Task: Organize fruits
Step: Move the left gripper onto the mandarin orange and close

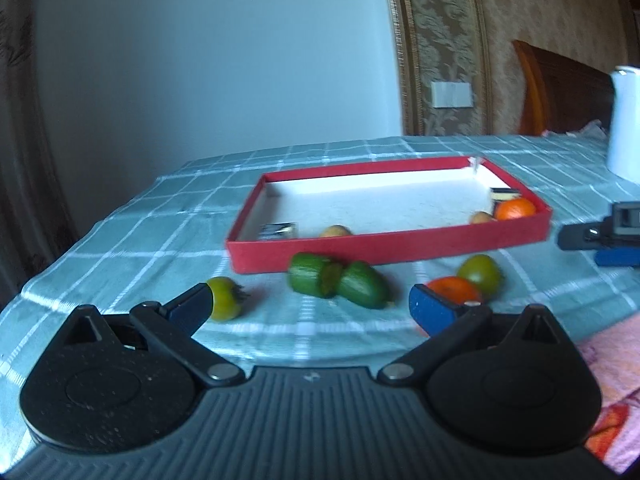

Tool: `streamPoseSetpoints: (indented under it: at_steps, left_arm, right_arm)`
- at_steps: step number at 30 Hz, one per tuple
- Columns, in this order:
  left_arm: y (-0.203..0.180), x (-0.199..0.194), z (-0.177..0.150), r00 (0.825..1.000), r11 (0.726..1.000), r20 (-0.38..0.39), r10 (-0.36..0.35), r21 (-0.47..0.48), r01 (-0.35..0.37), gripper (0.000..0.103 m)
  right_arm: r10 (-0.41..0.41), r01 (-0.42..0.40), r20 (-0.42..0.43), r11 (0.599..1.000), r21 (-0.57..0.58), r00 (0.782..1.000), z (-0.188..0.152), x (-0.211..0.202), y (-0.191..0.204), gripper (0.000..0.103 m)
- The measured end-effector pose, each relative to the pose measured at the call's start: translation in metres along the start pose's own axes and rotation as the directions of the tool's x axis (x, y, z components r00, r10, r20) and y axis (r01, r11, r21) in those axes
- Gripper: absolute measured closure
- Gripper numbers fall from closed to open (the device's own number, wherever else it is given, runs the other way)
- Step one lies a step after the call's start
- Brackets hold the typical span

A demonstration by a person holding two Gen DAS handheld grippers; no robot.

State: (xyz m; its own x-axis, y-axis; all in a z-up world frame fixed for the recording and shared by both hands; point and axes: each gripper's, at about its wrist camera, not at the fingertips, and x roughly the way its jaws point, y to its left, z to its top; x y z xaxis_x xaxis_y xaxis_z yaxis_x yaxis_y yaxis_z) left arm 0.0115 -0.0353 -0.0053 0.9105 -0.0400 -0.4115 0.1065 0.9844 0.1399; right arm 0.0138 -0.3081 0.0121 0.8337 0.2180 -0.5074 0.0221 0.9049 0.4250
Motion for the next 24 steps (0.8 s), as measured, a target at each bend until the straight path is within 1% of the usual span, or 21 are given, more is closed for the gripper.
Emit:
streamPoseSetpoints:
  at_steps: [2,5,7,8,9,12,15,17,19,21,24]
  left_arm:
    - [-0.013,-0.002,0.003,1.0,1.0,0.0,-0.012,0.026,0.012,0.0]
    - [-0.029,-0.008,0.006,0.998,0.997,0.014,-0.053,0.056,0.052,0.0]
    - [-0.038,-0.011,0.007,0.998,0.995,0.022,-0.066,0.08,0.064,0.0]
    - [-0.041,-0.013,0.006,0.997,0.994,0.024,-0.071,0.089,0.069,0.0]
    - [-0.043,-0.014,0.006,0.997,0.993,0.027,-0.077,0.097,0.074,0.0]
    - [-0.044,-0.016,0.005,0.996,0.992,0.031,-0.084,0.099,0.08,0.0]
    - [-0.044,-0.012,0.006,0.996,0.993,0.019,-0.083,0.091,0.081,0.0]
    - [-0.046,-0.009,0.007,0.996,0.992,0.013,-0.085,0.09,0.083,0.0]
    - [-0.048,-0.005,0.008,0.996,0.992,0.004,-0.087,0.088,0.086,0.0]
    - [-0.052,-0.001,0.009,0.995,0.992,-0.003,-0.095,0.083,0.095,0.0]
    - [-0.058,0.005,0.009,0.994,0.992,-0.02,-0.103,0.067,0.105,0.0]
  right_arm:
    - [-0.002,0.002,-0.001,1.0,-0.003,1.0,0.0,0.0,0.0,0.018]
    - [-0.004,0.004,-0.003,1.0,-0.005,1.0,0.0,0.001,0.001,0.018]
    - [-0.018,0.017,-0.011,0.999,-0.027,1.0,0.0,0.001,0.004,0.018]
    - [-0.032,0.031,-0.022,0.998,-0.056,0.999,0.001,0.003,0.008,0.017]
    - [-0.053,0.05,-0.033,0.995,-0.092,0.998,0.001,0.004,0.013,0.017]
    - [-0.168,0.16,-0.027,0.969,-0.189,0.985,-0.002,0.003,0.025,0.017]
    - [-0.221,0.213,-0.007,0.947,-0.24,0.975,-0.003,0.002,0.029,0.016]
    - [-0.259,0.246,-0.019,0.934,-0.259,0.966,-0.003,0.006,0.03,0.014]
    - [-0.274,0.251,-0.056,0.932,-0.26,0.96,-0.001,0.013,0.028,0.009]
    - [-0.267,0.241,-0.066,0.933,-0.269,0.961,-0.001,0.015,0.028,0.003]
    - [-0.271,0.239,-0.076,0.928,-0.286,0.96,-0.002,0.018,0.03,0.001]
